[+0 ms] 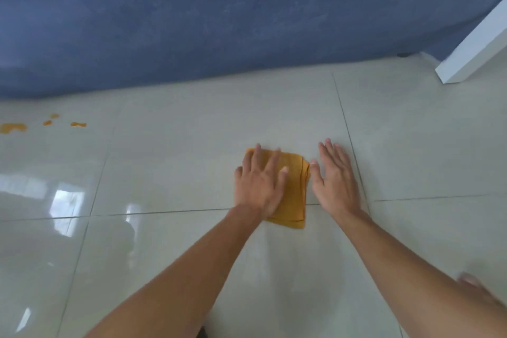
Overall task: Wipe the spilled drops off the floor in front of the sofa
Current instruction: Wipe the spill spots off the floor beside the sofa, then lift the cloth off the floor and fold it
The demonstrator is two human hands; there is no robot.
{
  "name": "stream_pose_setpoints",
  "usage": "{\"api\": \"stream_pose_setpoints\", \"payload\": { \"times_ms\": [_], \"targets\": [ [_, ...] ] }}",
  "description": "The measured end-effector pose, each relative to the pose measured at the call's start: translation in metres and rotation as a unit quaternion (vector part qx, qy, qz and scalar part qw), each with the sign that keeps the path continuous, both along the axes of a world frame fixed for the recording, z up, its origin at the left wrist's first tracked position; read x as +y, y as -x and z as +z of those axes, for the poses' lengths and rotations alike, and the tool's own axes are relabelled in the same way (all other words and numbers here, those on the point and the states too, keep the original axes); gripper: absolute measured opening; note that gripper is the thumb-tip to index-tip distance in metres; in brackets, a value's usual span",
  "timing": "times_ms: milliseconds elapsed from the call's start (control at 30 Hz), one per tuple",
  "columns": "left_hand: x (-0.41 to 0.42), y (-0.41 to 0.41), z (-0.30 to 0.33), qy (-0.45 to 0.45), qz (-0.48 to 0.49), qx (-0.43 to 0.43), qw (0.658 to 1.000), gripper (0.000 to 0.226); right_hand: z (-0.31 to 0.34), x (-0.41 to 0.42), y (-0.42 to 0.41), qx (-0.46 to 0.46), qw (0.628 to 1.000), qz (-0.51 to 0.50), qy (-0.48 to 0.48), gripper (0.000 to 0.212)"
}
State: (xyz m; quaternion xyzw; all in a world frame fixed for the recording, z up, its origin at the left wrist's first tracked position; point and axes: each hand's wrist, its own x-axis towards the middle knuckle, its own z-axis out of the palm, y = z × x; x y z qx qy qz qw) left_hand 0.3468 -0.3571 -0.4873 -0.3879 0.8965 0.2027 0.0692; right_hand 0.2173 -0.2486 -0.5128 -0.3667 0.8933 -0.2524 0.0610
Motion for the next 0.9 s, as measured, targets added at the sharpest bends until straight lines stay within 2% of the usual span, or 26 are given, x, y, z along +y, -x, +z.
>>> {"api": "stream_pose_setpoints", "payload": {
  "times_ms": [67, 133, 267, 433, 500, 567, 700, 900],
  "targets": [
    [-0.021, -0.004, 0.004, 0.052, -0.011, -0.016, 0.998, 0.061, 0.004, -0.006, -0.004, -0.001, 0.999, 0.024, -0.030, 0.056],
    [-0.038, -0.003, 0.005, 0.063, -0.025, -0.045, 0.997, 0.065, 0.009, -0.015, -0.008, -0.005, 0.997, 0.049, -0.054, 0.056],
    [-0.060, 0.010, 0.009, 0.025, -0.015, -0.067, 0.997, 0.046, 0.025, -0.034, -0.014, -0.037, 0.989, 0.098, -0.103, 0.063],
    [-0.065, 0.016, 0.036, -0.034, 0.003, -0.047, 0.998, 0.030, 0.051, -0.044, -0.017, -0.064, 0.978, 0.140, -0.140, 0.075],
    [-0.061, 0.015, 0.055, -0.055, -0.018, -0.035, 0.998, 0.024, 0.064, -0.042, -0.017, -0.053, 0.972, 0.157, -0.169, 0.069],
    [-0.056, 0.009, 0.076, -0.068, -0.037, -0.025, 0.997, 0.020, 0.079, -0.037, -0.019, -0.037, 0.969, 0.157, -0.190, 0.054],
    [-0.044, -0.005, 0.124, -0.066, -0.064, -0.001, 0.996, 0.015, 0.113, -0.017, -0.021, -0.092, 0.970, 0.117, -0.194, 0.028],
    [-0.016, 0.002, 0.222, -0.022, -0.076, 0.057, 0.995, 0.016, 0.204, 0.017, -0.010, -0.073, 0.985, 0.078, -0.132, 0.018]
  ]
}}
